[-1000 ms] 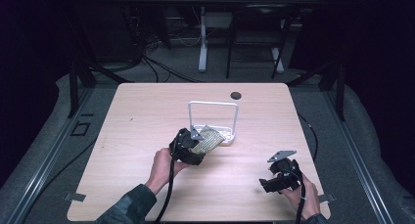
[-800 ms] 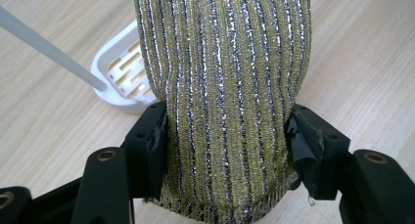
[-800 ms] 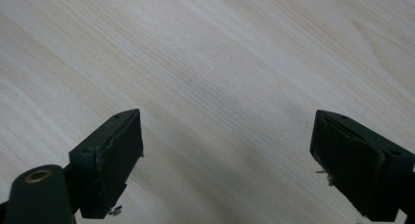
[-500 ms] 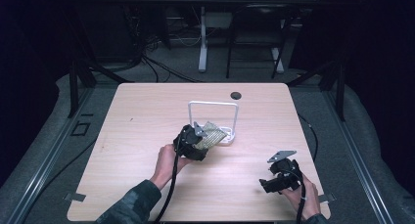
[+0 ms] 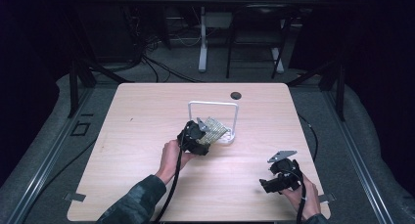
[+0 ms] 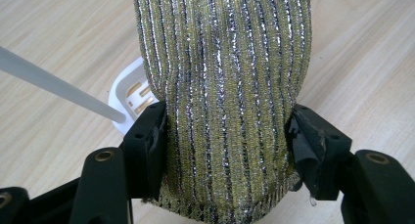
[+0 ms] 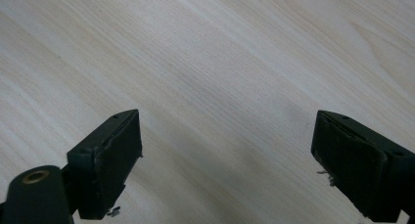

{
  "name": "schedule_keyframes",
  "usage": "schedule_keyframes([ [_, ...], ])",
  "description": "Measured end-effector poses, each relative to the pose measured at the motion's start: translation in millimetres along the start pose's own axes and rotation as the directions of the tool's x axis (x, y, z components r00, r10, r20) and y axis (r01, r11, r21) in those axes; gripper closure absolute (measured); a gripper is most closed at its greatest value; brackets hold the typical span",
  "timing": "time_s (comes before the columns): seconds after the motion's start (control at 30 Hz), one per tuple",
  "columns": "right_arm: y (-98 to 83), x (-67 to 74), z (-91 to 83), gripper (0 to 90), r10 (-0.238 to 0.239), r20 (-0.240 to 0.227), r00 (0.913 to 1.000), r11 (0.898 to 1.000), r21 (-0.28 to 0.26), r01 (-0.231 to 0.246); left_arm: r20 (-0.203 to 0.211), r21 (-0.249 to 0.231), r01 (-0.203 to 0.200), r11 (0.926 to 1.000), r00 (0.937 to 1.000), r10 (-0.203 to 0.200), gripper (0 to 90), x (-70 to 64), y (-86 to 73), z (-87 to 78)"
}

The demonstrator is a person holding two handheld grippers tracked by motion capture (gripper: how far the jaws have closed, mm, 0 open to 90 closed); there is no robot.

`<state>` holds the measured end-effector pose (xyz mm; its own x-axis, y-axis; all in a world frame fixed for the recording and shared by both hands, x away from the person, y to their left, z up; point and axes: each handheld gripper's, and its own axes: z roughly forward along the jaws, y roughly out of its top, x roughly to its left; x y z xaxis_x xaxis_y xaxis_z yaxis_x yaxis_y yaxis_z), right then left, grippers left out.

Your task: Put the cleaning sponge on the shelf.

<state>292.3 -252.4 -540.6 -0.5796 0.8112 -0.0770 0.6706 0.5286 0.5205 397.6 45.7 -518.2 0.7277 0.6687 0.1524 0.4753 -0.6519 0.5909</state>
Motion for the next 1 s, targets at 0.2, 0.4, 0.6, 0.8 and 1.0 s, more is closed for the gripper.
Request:
schedule_keyframes([
  [0.2,0.5,1.5,-1.3,9.6,-0.005,0.010,0.9999,1.000,-0.006,0.005,0.002,0.014,0.008,0.9999,1.0000,-0.008,37.7,3.0,1.6,8.0],
  [0.4,0.2,1.3,-1.4,9.8,0.000,0.008,1.0000,1.000,-0.012,0.000,-0.001,0.016,0.009,0.9998,1.0000,-0.009,37.7,4.9,7.9,12.7],
  [0.6,0.5,1.7,-2.9,9.8,0.009,0.006,0.9999,1.000,-0.028,-0.009,-0.003,0.027,0.011,0.9996,0.9999,-0.011,37.7,5.8,10.3,19.9],
  [0.8,0.2,1.0,-3.7,9.9,0.010,0.007,0.9999,1.000,-0.029,-0.010,-0.008,0.033,0.015,0.9993,0.9998,-0.015,37.7,6.6,10.8,27.3],
  [1.0,0.2,2.3,-3.0,10.2,0.008,0.002,1.0000,0.999,-0.033,-0.008,-0.011,0.022,0.020,0.9995,0.9997,-0.020,37.7,5.9,15.6,30.3],
])
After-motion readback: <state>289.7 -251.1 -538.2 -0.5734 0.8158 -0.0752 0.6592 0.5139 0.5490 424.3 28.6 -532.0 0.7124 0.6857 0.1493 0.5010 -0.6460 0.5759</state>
